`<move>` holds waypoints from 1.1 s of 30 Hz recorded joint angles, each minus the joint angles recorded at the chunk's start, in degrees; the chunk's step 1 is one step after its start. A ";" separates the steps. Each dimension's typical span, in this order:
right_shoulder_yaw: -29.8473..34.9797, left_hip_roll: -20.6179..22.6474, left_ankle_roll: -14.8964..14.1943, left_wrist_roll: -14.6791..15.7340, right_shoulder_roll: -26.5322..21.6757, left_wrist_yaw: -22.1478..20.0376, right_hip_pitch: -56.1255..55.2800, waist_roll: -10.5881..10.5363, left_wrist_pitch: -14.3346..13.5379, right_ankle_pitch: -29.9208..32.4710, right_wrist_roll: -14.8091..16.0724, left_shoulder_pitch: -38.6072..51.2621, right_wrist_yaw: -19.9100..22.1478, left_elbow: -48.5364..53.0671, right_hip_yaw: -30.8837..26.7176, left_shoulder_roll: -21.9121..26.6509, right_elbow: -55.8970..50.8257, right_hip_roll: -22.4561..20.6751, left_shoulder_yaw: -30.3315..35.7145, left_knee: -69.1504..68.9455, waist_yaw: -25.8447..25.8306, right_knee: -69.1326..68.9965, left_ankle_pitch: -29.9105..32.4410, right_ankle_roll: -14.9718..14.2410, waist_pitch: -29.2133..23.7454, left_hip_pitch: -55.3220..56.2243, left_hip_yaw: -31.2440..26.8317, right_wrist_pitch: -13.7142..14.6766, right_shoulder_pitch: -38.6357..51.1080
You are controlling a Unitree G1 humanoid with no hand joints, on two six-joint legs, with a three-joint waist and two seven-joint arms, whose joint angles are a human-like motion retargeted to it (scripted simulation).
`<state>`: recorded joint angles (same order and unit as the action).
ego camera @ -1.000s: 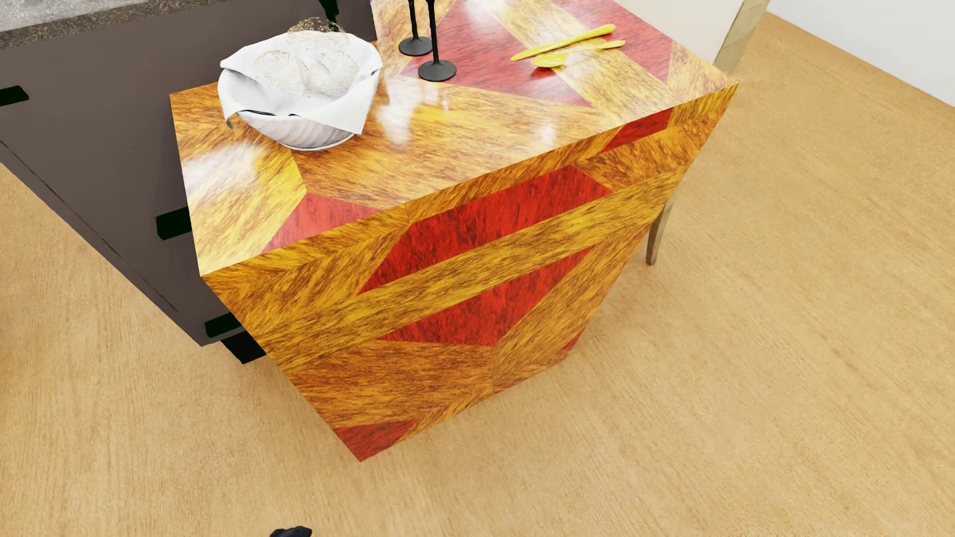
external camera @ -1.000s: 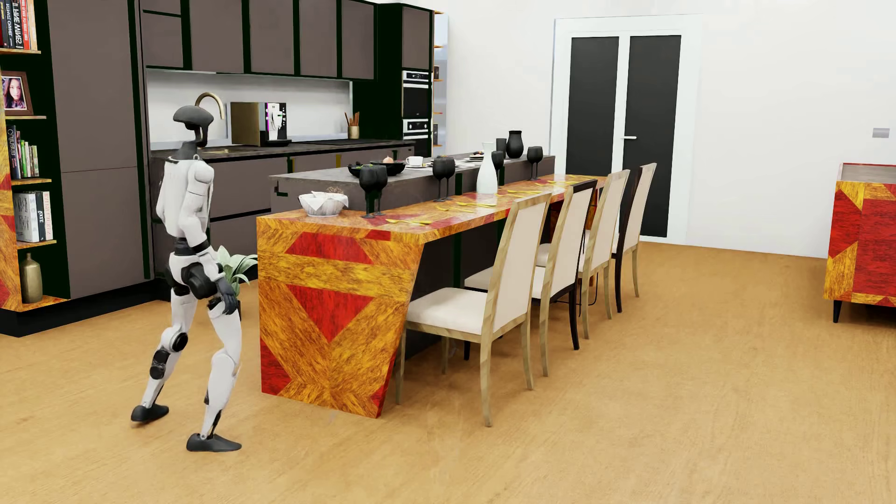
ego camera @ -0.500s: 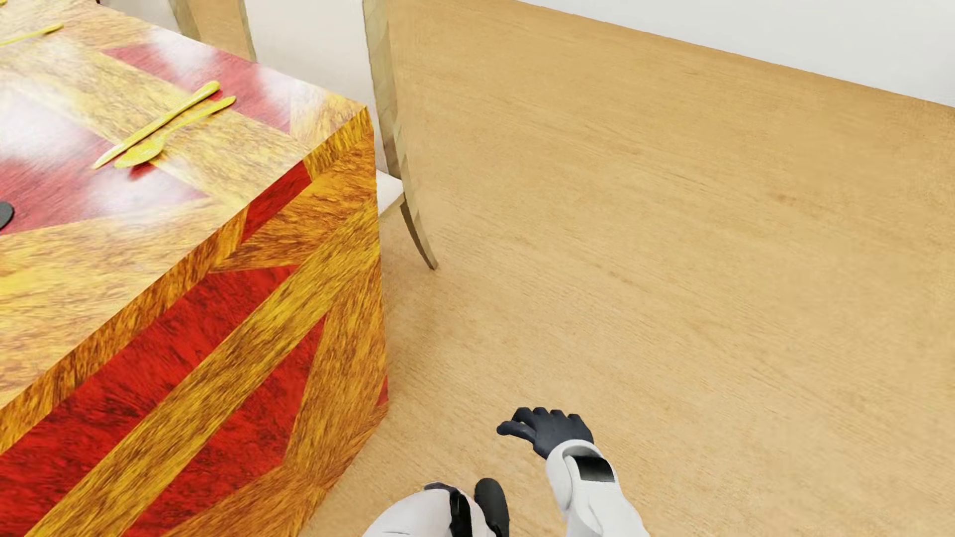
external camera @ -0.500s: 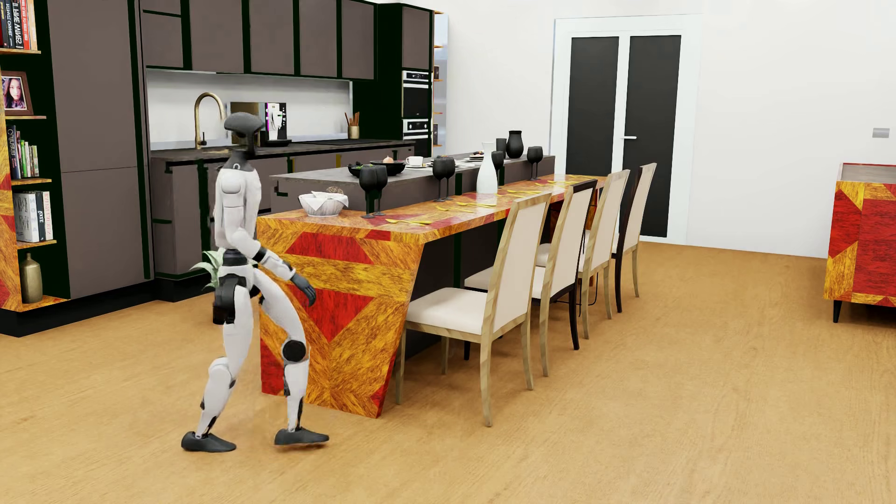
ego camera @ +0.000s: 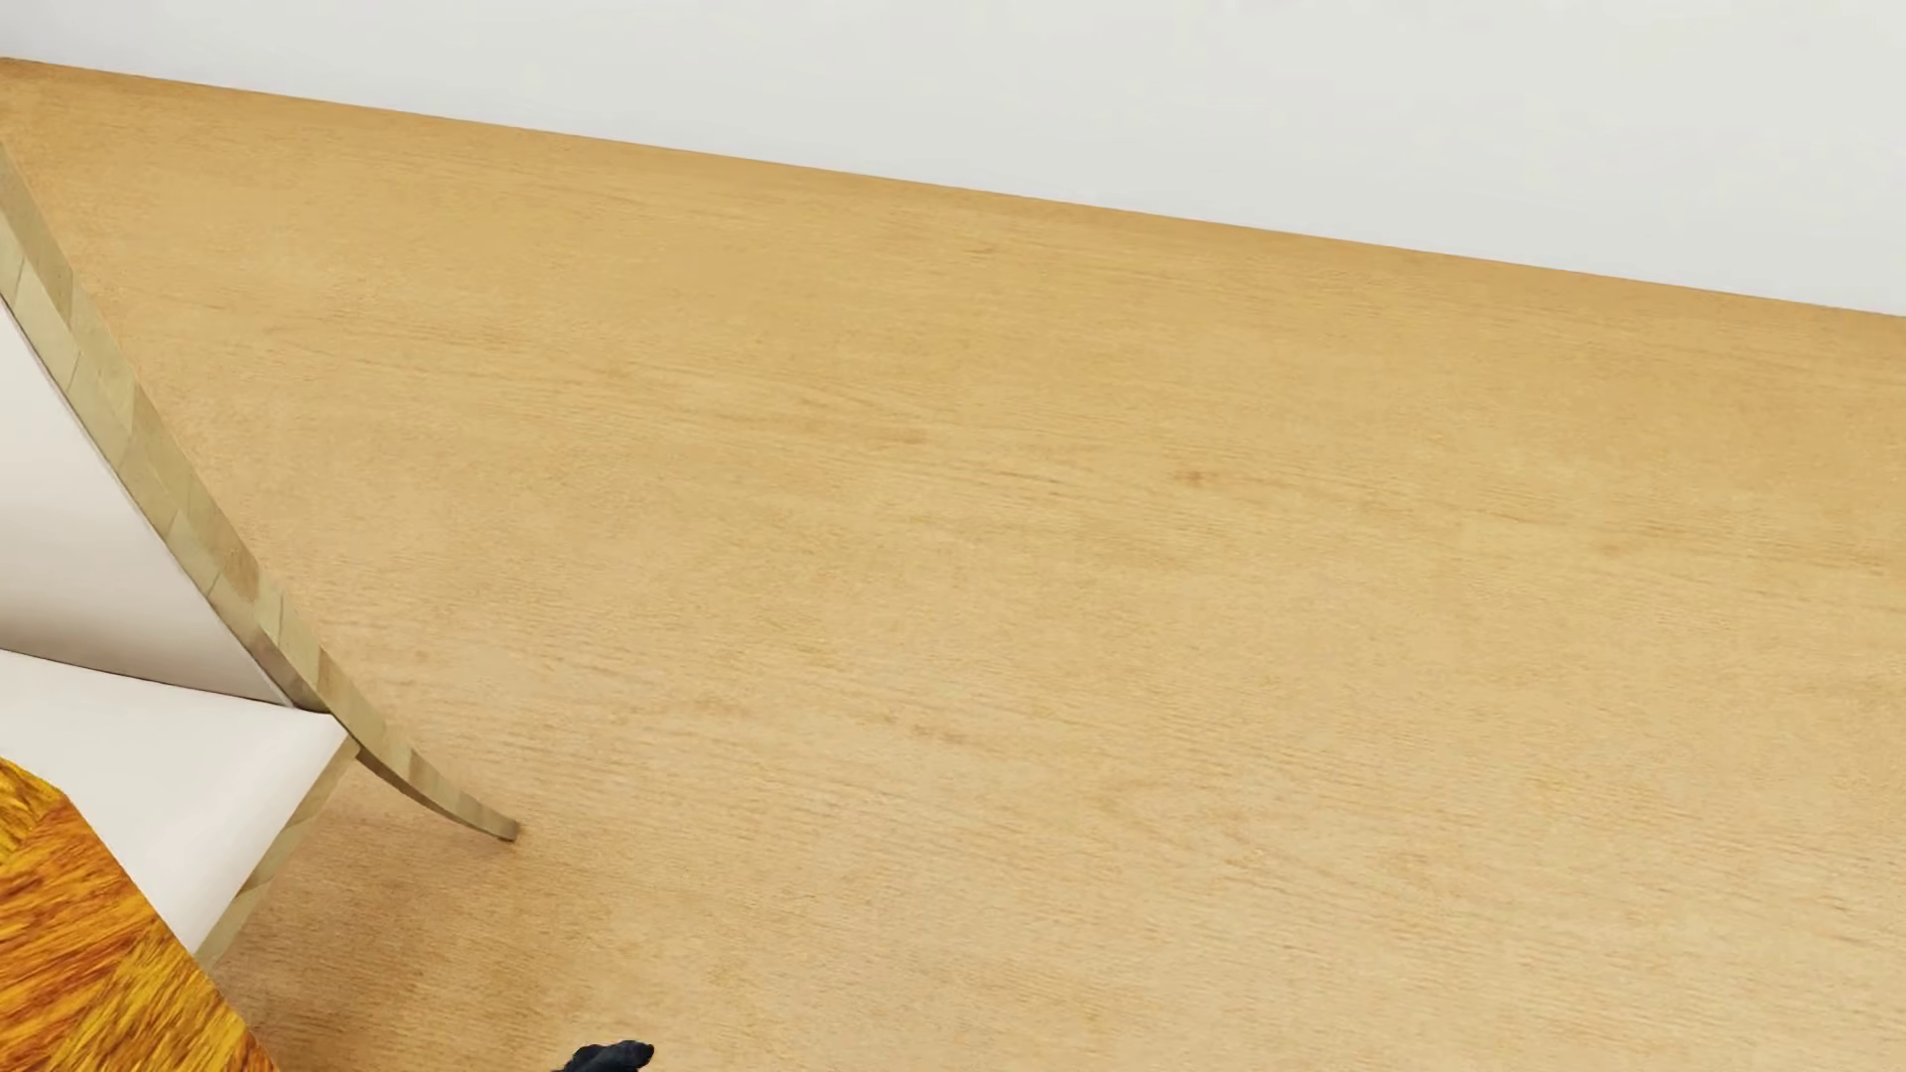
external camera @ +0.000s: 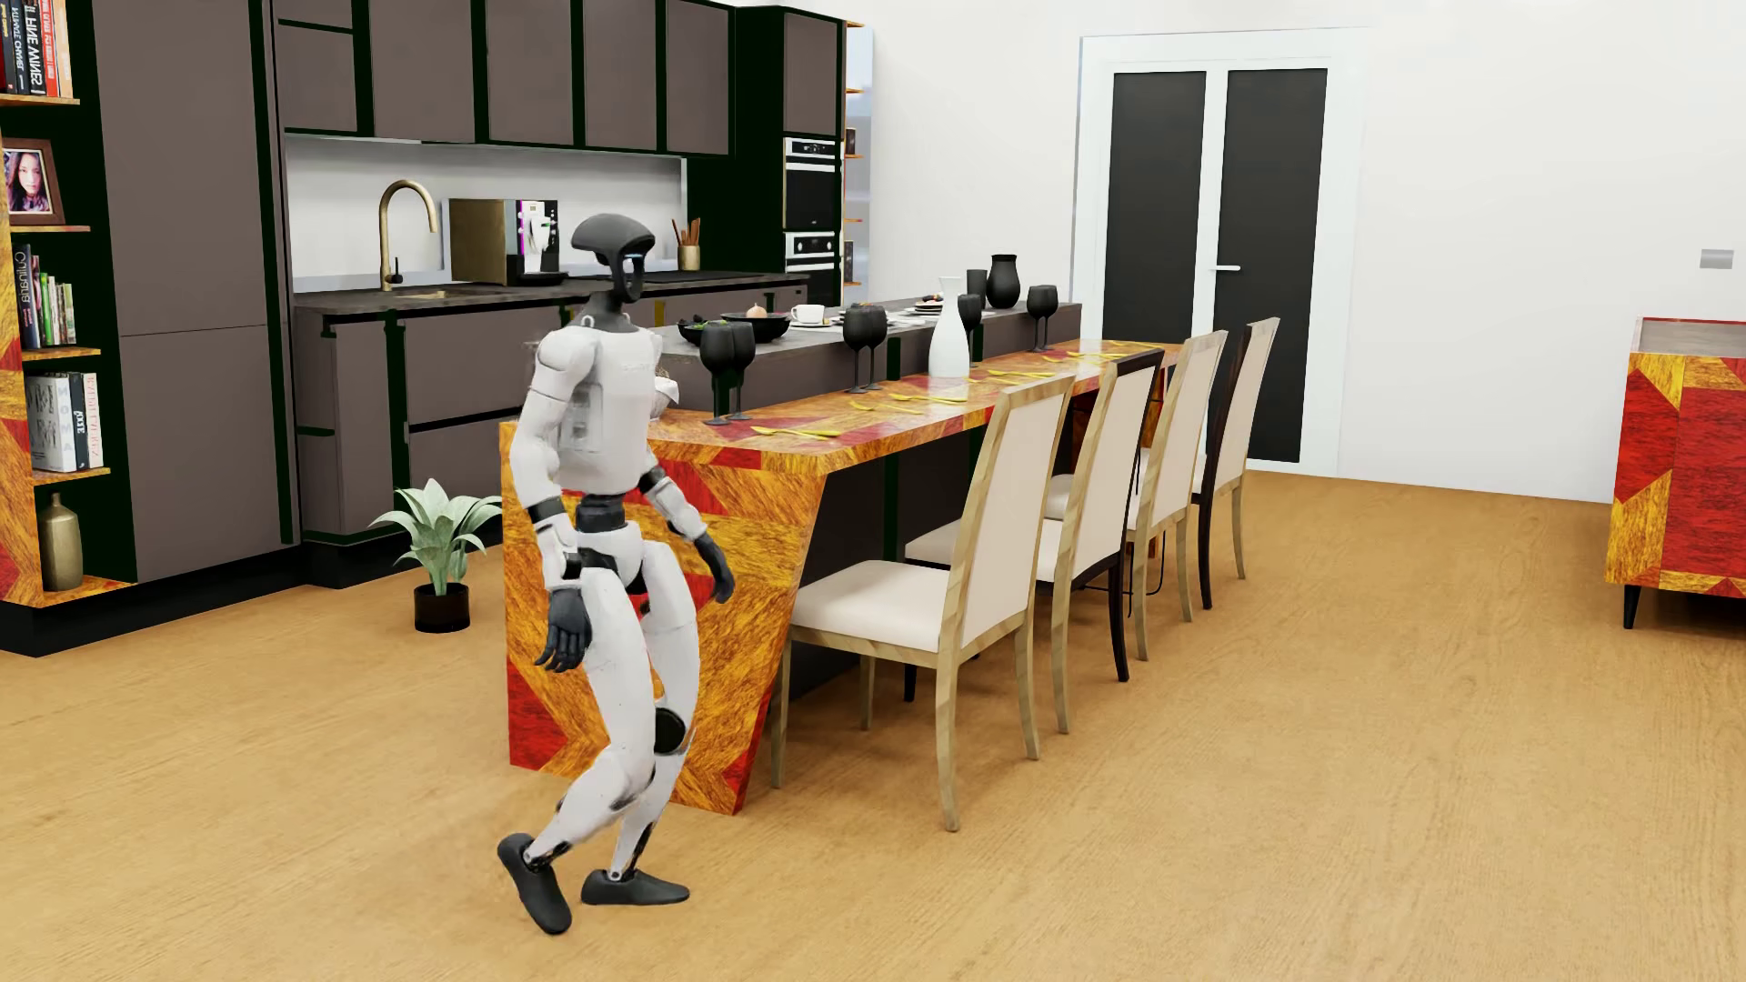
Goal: Move towards the chair
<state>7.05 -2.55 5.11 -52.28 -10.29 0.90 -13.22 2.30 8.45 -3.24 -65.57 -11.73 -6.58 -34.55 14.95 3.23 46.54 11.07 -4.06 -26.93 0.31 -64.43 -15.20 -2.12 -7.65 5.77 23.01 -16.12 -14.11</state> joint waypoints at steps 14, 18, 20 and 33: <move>-10.77 -5.02 -14.40 5.95 3.10 -0.80 -11.10 -1.32 1.08 1.68 -2.63 1.36 1.48 6.94 -20.48 1.98 -1.64 6.60 8.94 -9.25 -3.52 32.58 -9.42 -12.10 -0.21 -5.68 -41.41 -0.28 0.18; -13.27 -9.66 -5.05 18.52 -1.29 -15.11 -4.44 -2.86 15.99 -0.70 -4.44 -5.39 2.37 -6.98 -11.79 -5.74 -4.46 4.63 -14.72 -15.28 -3.12 36.63 6.81 -8.89 -0.59 1.11 -37.55 -3.15 15.73; -15.84 -10.17 -6.62 11.21 -4.23 -2.94 -1.69 -3.49 14.56 0.34 1.38 -8.18 5.65 -14.17 -7.28 -2.15 -11.33 4.98 -5.97 -15.50 -3.37 41.03 4.88 -7.06 -0.27 4.45 -30.96 1.92 20.11; -8.26 -18.02 -10.06 -0.70 -4.95 -1.31 3.59 -9.81 2.01 -0.17 -1.88 -6.87 0.82 0.57 11.57 0.14 -25.00 3.43 2.78 9.73 -3.59 45.90 12.65 -2.69 0.55 -1.70 12.38 6.77 21.72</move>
<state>-1.22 -20.57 -4.95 -52.98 -15.24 -0.41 -9.63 -7.51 10.46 -3.41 -67.45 -18.60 -5.76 -33.98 26.51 3.38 21.55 14.50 -1.28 -17.20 -3.28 -18.53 -2.56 -4.82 -7.10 4.07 35.39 -9.35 7.61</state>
